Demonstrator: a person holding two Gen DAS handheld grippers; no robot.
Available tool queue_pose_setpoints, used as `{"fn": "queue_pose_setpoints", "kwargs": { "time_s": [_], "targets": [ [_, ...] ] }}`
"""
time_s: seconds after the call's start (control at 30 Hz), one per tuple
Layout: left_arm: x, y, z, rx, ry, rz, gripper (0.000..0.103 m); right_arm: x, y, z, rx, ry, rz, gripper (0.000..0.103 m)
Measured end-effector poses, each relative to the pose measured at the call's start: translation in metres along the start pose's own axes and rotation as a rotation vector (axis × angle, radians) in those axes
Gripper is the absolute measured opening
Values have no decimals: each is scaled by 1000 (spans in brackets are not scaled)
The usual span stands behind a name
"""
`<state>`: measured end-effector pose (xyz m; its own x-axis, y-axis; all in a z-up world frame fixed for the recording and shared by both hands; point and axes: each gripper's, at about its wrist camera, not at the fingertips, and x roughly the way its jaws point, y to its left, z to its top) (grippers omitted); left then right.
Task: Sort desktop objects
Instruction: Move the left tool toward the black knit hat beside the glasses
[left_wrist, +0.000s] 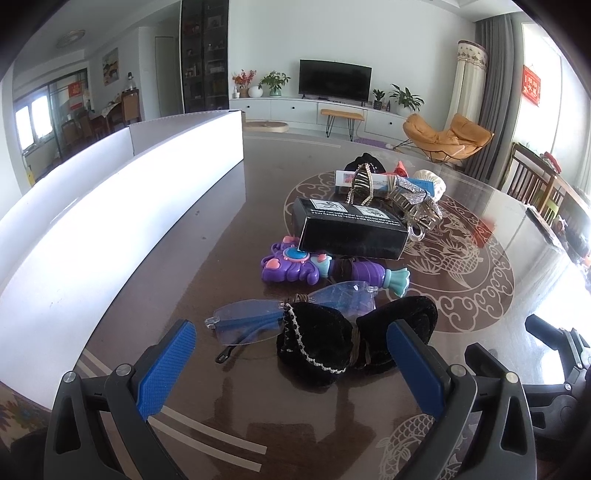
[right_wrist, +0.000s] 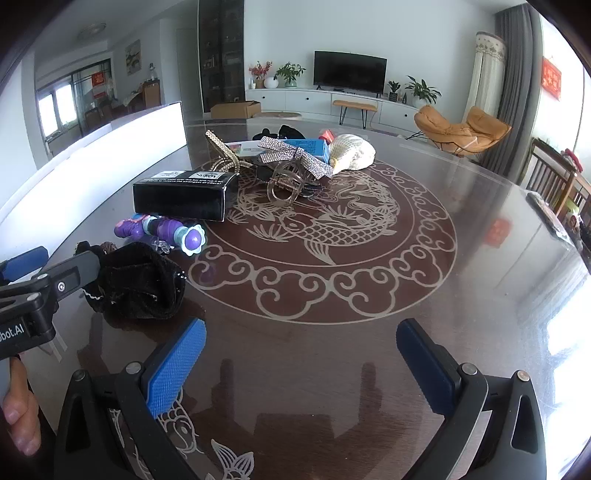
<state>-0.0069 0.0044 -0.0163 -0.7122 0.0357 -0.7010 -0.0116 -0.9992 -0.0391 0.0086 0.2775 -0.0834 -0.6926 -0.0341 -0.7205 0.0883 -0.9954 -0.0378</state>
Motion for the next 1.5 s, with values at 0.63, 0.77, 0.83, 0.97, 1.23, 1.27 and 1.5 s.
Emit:
{"fn": "queue_pose_setpoints", "kwargs": {
  "time_s": [0.63, 0.77, 0.83, 0.97, 1.23, 1.27, 1.5],
  "targets": [
    [5, -2, -2, 3, 32, -9, 103, 9, 0, -1, 4, 36, 5, 103],
    [7, -3, -2, 8, 41, -7, 103, 11, 0, -1, 2, 42, 6, 103],
    [8, -2, -2, 8, 50, -10, 103, 13, 0, -1, 4, 48, 5, 103],
    [11, -3, -3, 7, 59, -12, 103, 16, -2, -1, 14, 58, 7, 103],
    [12, -3, -3, 5, 63, -19, 103, 20, -2, -1, 18, 72, 7, 103],
    [11, -3, -3, 3, 60, -20, 103, 21, -2, -1, 18, 75, 7, 103],
    [7, 2, -1, -28, 37, -31, 103, 23, -1, -2, 13, 85, 4, 103]
  ]
}}
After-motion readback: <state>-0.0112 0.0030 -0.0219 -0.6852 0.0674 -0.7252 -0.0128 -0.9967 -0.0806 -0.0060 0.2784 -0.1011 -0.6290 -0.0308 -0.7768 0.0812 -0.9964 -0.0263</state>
